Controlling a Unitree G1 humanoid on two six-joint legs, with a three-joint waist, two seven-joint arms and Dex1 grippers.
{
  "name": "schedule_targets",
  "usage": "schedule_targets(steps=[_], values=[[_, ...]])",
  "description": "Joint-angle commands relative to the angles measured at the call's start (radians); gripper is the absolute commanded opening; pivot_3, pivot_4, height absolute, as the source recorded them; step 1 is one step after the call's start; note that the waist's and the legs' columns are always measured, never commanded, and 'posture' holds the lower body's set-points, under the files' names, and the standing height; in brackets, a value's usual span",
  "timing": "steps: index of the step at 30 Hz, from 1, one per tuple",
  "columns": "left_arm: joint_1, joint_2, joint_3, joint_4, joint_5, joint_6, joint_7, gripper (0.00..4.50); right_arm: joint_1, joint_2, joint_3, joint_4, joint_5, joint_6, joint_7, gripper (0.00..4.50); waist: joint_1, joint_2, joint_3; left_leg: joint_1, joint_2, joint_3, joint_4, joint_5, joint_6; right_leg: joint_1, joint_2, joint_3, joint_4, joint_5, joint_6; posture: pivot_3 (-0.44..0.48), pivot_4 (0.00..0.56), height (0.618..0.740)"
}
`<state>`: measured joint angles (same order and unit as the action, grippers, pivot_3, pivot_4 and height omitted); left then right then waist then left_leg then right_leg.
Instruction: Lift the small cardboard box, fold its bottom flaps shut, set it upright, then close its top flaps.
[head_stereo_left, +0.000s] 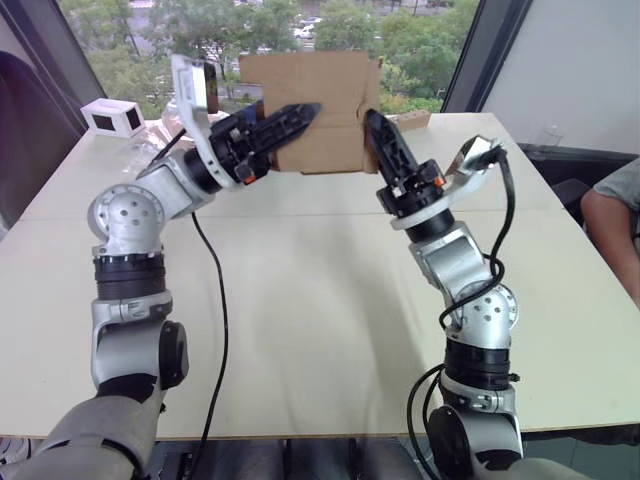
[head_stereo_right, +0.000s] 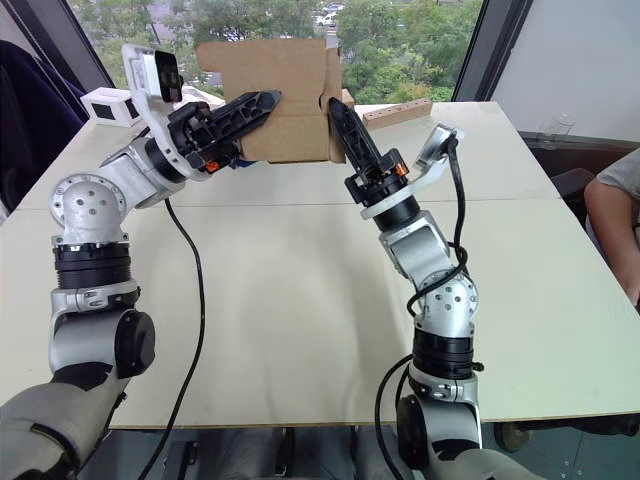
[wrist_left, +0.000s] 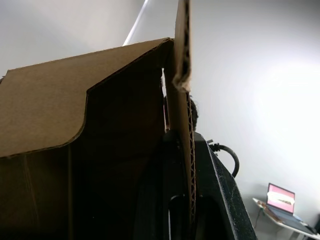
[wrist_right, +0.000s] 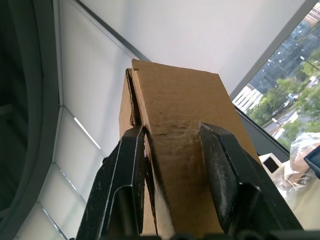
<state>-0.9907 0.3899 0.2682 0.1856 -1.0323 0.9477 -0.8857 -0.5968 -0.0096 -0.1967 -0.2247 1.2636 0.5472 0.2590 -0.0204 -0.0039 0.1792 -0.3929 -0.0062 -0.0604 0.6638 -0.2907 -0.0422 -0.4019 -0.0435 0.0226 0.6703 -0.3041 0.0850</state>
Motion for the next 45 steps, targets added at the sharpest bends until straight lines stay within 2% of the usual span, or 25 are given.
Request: schedule_targets(steps=[1,10,17,29,33,34,35,45], values=[[-0.013,-0.01,0.009,-0.008,0.008,-0.034,0.007,0.0,-0.002,0.037,0.049,-0.081,0.039,0.016,0.001,1.72,0.0,0.0,0.0,0.0,0.0,0.0,0.0,0.0,0.0,0.0,0.0,0.0,0.0,0.0,0.0,0.0,0.15,0.74],[-0.008,-0.017,0.003,-0.007,0.01,-0.047,0.014,0.0,-0.004,0.1,0.067,-0.079,-0.001,-0.015,-0.032,1.72,-0.001,0.0,0.0,0.0,0.0,0.0,0.0,0.0,0.0,-0.001,0.0,0.0,0.001,0.0,0.0,0.0,0.15,0.74],[-0.006,-0.018,0.004,-0.006,0.012,-0.048,0.016,0.0,0.007,0.096,0.091,-0.088,0.006,0.004,-0.014,1.72,0.0,0.0,0.0,0.0,0.0,0.0,0.0,0.0,0.0,-0.001,0.0,0.0,0.001,0.0,0.0,0.0,0.15,0.74],[0.002,0.017,0.038,-0.006,-0.033,0.007,0.0,0.0,0.049,-0.059,0.032,-0.164,0.093,0.065,0.006,1.72,0.0,0.0,0.0,0.0,0.0,0.0,-0.001,0.0,0.001,-0.001,0.0,0.0,0.0,0.0,0.0,0.0,0.15,0.74],[0.003,0.013,0.041,-0.009,-0.035,0.011,0.003,0.0,0.064,-0.082,0.009,-0.165,0.093,0.047,-0.004,0.8,0.0,0.0,0.0,0.0,0.0,0.0,-0.001,0.0,0.001,-0.001,0.0,0.0,0.0,0.0,0.0,0.0,0.15,0.74],[0.003,0.012,0.042,-0.01,-0.036,0.012,0.004,0.0,0.065,-0.086,0.006,-0.165,0.093,0.043,-0.004,0.2,0.0,0.0,0.0,0.0,0.0,0.0,-0.001,0.0,0.001,-0.001,0.0,0.0,0.0,0.0,0.0,0.0,0.15,0.74],[0.004,0.011,0.042,-0.012,-0.037,0.013,0.004,0.0,0.066,-0.09,0.004,-0.164,0.087,0.037,-0.006,0.03,0.0,0.0,0.0,0.0,0.0,0.0,-0.001,0.0,0.001,-0.001,0.0,0.0,0.0,0.0,0.0,0.0,0.15,0.74],[0.01,0.0,0.036,-0.019,-0.034,0.016,0.001,0.0,0.043,-0.122,0.011,-0.134,0.043,0.026,-0.009,0.03,0.0,0.0,0.0,0.0,0.0,0.0,-0.001,0.0,0.001,-0.001,0.0,0.0,0.0,0.0,0.0,0.0,0.15,0.74]])
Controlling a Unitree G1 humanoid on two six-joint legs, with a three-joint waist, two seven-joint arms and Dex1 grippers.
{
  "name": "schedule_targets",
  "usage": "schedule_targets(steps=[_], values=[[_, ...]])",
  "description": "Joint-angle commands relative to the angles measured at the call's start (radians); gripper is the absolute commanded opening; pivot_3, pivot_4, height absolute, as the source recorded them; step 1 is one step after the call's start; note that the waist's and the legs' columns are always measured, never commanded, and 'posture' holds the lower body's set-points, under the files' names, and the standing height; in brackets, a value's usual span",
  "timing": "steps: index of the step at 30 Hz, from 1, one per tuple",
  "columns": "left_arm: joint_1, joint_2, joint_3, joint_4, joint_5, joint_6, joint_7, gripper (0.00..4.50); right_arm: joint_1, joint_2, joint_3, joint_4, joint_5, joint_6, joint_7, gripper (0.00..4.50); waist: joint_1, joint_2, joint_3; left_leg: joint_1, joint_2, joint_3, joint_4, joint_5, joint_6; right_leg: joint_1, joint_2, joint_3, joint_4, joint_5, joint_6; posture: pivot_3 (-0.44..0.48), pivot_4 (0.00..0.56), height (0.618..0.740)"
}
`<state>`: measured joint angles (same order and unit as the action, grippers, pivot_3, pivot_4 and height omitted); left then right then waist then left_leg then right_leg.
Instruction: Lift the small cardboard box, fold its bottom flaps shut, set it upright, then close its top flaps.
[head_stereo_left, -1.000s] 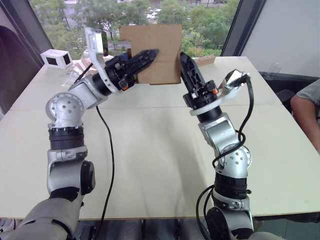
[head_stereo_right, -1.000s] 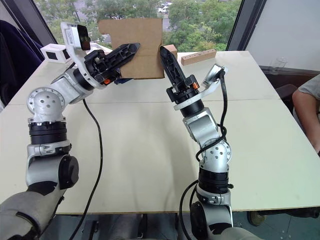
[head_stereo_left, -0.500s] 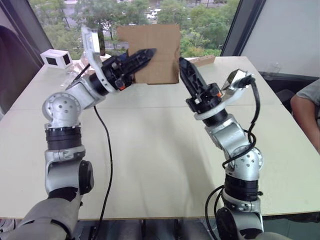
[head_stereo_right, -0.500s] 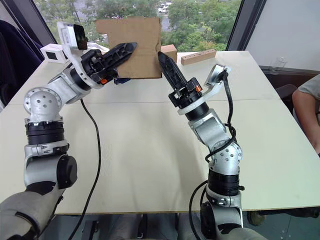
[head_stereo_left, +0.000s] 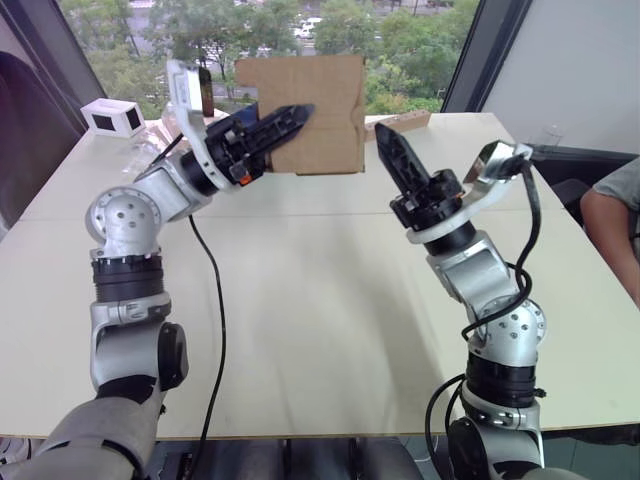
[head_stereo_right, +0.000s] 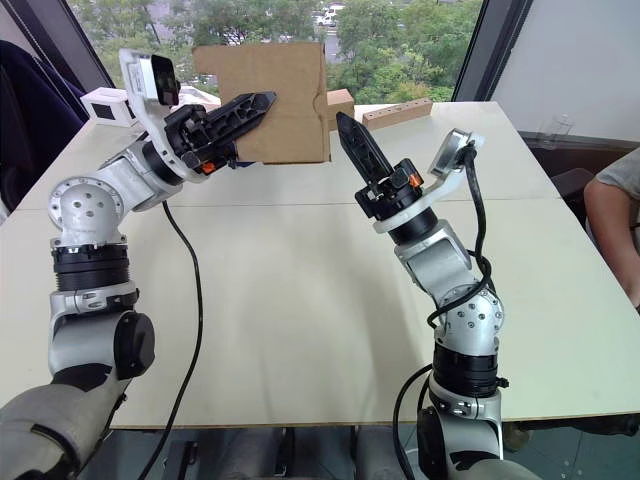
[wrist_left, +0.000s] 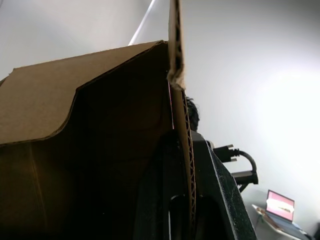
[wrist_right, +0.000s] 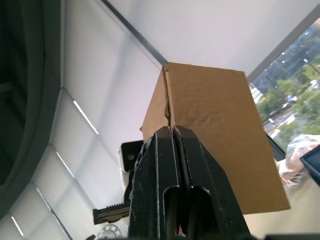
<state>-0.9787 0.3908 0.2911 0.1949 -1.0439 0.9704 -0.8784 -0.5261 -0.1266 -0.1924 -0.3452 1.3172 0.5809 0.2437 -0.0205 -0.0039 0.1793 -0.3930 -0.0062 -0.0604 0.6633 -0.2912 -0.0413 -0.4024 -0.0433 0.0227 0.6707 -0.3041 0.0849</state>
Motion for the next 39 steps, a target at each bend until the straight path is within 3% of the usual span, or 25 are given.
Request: schedule_targets(steps=[1,15,26,39], values=[[-0.002,-0.003,0.012,-0.027,-0.022,-0.007,-0.007,0.0,-0.03,-0.004,0.01,-0.012,-0.014,-0.007,0.006,0.03,0.0,0.0,0.0,0.0,0.0,0.0,0.0,0.0,0.0,0.0,0.0,0.0,0.0,0.0,0.0,0.0,0.15,0.74],[0.018,-0.022,-0.021,-0.056,-0.011,-0.007,-0.009,0.0,-0.043,-0.007,0.079,0.0,-0.042,0.04,0.038,0.03,0.0,0.0,0.0,0.0,0.0,0.0,0.0,0.0,0.0,0.0,0.0,0.0,0.0,0.0,0.0,0.0,0.15,0.74],[0.021,-0.009,-0.009,-0.059,-0.018,0.001,-0.01,0.0,-0.034,-0.046,0.016,-0.083,0.026,0.038,-0.002,0.03,0.001,0.0,0.0,0.0,0.0,0.0,0.0,0.0,0.0,0.0,0.0,0.0,0.0,0.0,0.0,0.0,0.15,0.74],[0.013,-0.01,-0.014,-0.058,-0.019,0.003,-0.015,0.0,-0.035,-0.065,-0.008,0.001,-0.062,-0.012,0.002,0.03,0.0,0.0,0.0,0.0,0.0,0.0,0.0,0.0,0.0,0.0,0.0,0.0,0.0,0.0,0.0,0.0,0.15,0.74]])
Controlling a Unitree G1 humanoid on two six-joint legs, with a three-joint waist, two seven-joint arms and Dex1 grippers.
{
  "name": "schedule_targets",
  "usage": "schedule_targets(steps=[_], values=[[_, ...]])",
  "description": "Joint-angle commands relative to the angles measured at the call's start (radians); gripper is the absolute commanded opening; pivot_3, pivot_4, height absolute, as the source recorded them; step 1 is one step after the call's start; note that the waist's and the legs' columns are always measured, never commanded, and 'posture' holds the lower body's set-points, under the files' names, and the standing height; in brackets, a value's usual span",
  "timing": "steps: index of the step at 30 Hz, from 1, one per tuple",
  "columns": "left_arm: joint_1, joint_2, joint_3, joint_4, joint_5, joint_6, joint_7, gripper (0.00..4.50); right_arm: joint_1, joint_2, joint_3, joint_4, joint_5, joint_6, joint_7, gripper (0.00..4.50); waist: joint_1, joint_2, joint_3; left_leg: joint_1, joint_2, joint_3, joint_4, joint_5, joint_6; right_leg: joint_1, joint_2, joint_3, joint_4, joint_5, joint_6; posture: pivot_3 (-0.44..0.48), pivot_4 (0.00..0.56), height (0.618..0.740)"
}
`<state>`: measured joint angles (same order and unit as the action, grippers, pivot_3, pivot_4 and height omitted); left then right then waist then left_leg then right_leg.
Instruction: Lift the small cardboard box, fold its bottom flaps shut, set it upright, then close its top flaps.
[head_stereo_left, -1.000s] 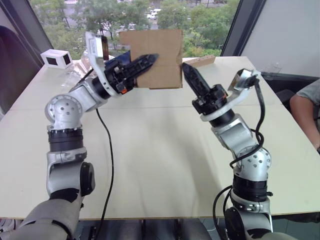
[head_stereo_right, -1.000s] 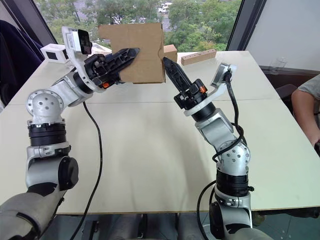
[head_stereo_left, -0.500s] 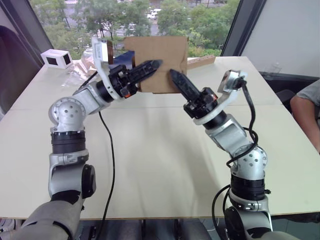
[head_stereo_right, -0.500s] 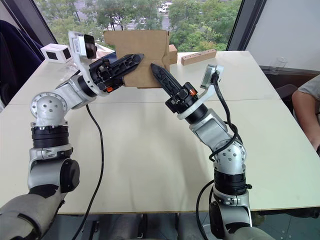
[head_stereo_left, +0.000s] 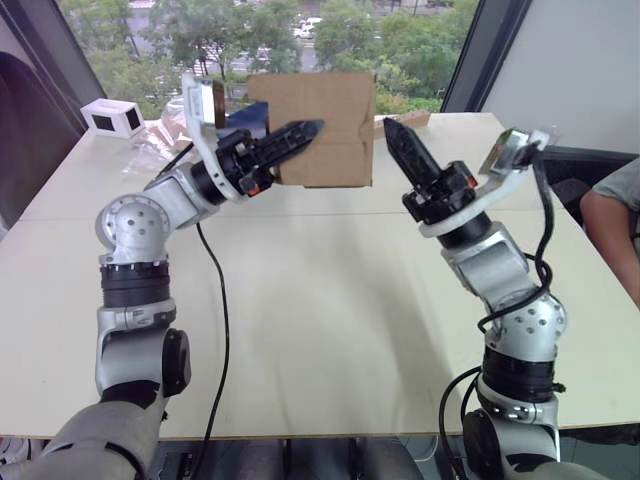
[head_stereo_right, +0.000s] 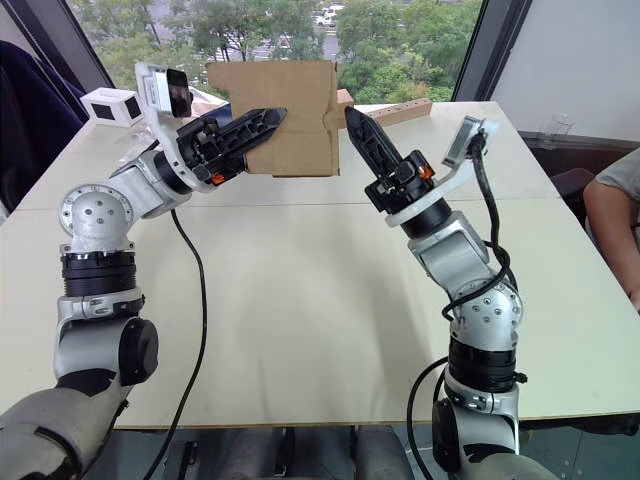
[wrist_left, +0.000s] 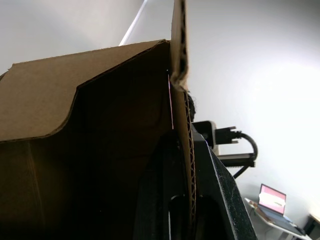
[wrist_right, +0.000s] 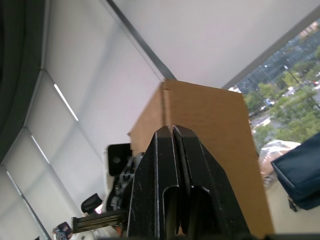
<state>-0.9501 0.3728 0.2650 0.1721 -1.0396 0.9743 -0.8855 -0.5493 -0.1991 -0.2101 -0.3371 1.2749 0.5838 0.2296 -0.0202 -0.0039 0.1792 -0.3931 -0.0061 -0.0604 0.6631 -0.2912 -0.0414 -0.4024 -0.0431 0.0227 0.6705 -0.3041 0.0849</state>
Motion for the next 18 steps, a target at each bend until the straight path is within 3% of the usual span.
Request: schedule_targets(steps=[1,18], values=[[-0.015,0.008,0.012,-0.037,-0.024,-0.001,-0.008,0.0,-0.015,0.012,0.017,-0.006,-0.019,-0.011,0.02,0.03,0.0,0.0,0.0,0.0,0.0,0.0,0.0,0.0,0.0,0.0,0.0,0.0,0.0,0.0,0.0,0.0,0.15,0.74],[-0.017,0.012,-0.024,-0.02,0.028,-0.026,-0.027,0.0,-0.023,0.056,0.094,0.008,-0.073,0.015,0.057,0.03,0.0,0.0,0.0,0.0,0.0,0.0,0.0,0.0,0.0,0.0,0.0,0.0,0.0,0.0,0.0,0.0,0.15,0.74]])
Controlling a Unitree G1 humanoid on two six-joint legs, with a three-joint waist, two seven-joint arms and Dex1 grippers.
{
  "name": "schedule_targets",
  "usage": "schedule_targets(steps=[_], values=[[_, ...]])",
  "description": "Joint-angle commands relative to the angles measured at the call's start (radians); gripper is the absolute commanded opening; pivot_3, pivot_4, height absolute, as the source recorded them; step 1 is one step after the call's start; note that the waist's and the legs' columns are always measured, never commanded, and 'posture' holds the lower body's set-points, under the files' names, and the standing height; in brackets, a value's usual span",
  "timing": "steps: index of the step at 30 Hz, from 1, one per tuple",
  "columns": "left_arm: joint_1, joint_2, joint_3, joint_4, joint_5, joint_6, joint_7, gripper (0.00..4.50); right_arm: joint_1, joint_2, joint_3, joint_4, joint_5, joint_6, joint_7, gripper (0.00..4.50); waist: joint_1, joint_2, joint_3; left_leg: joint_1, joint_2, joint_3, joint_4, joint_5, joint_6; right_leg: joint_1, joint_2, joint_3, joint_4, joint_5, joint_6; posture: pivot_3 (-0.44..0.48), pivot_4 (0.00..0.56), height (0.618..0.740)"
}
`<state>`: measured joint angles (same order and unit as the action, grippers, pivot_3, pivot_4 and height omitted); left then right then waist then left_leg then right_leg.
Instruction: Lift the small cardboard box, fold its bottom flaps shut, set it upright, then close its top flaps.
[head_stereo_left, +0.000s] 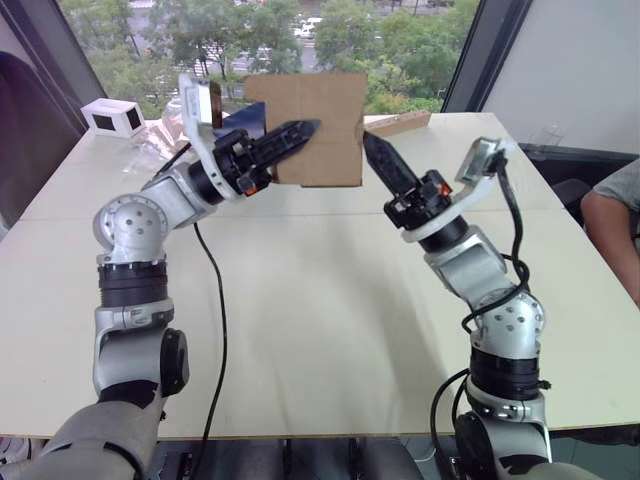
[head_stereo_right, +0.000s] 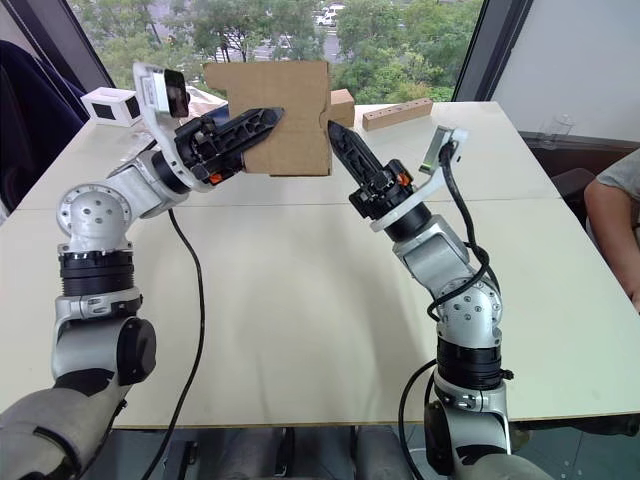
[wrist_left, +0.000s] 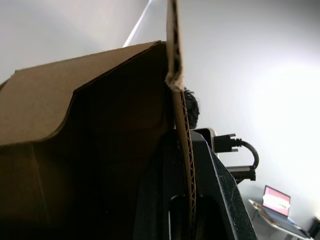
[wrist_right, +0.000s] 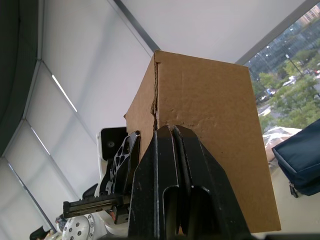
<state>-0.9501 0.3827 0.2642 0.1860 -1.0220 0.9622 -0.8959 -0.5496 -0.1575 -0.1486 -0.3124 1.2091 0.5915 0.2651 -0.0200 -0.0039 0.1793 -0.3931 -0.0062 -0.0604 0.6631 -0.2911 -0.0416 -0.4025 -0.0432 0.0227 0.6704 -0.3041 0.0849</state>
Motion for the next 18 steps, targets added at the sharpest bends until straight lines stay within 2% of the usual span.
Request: schedule_targets(steps=[1,5,9,14,18], values=[[-0.015,0.004,-0.033,-0.04,0.02,-0.019,-0.021,0.0,-0.026,0.016,0.035,-0.015,-0.017,0.006,0.022,0.03,0.0,0.0,0.0,0.0,0.0,0.0,0.0,0.0,0.0,0.0,0.0,0.0,0.0,0.0,0.0,0.0,0.15,0.74],[-0.02,0.007,-0.044,-0.049,0.03,-0.018,-0.022,0.0,-0.028,0.017,0.029,-0.018,-0.036,0.005,0.018,0.03,0.0,0.0,0.0,0.0,0.0,0.0,0.0,0.0,0.0,0.0,0.0,0.0,0.0,0.0,0.0,0.0,0.15,0.74],[-0.05,0.076,-0.093,-0.061,0.077,0.004,-0.056,0.0,0.012,-0.041,-0.029,-0.066,-0.005,0.023,0.001,0.03,0.0,0.0,0.0,0.0,0.0,0.0,0.0,0.0,0.0,0.0,0.0,0.0,0.0,0.0,0.0,0.0,0.15,0.74],[-0.115,0.212,-0.244,-0.098,0.198,-0.024,-0.192,0.0,0.09,-0.172,-0.111,-0.13,0.082,0.084,-0.007,0.03,0.004,0.0,0.0,-0.001,-0.001,0.0,0.0,0.0,0.0,0.0,0.0,0.0,-0.001,0.0,0.0,0.0,0.15,0.74],[-0.197,0.317,-0.433,-0.102,0.372,-0.134,-0.371,0.0,0.19,-0.331,-0.161,-0.186,0.124,0.159,0.022,0.03,0.004,0.0,0.0,-0.001,-0.002,0.0,0.0,0.0,0.0,0.0,0.0,0.0,-0.002,0.0,0.0,0.0,0.15,0.74]])
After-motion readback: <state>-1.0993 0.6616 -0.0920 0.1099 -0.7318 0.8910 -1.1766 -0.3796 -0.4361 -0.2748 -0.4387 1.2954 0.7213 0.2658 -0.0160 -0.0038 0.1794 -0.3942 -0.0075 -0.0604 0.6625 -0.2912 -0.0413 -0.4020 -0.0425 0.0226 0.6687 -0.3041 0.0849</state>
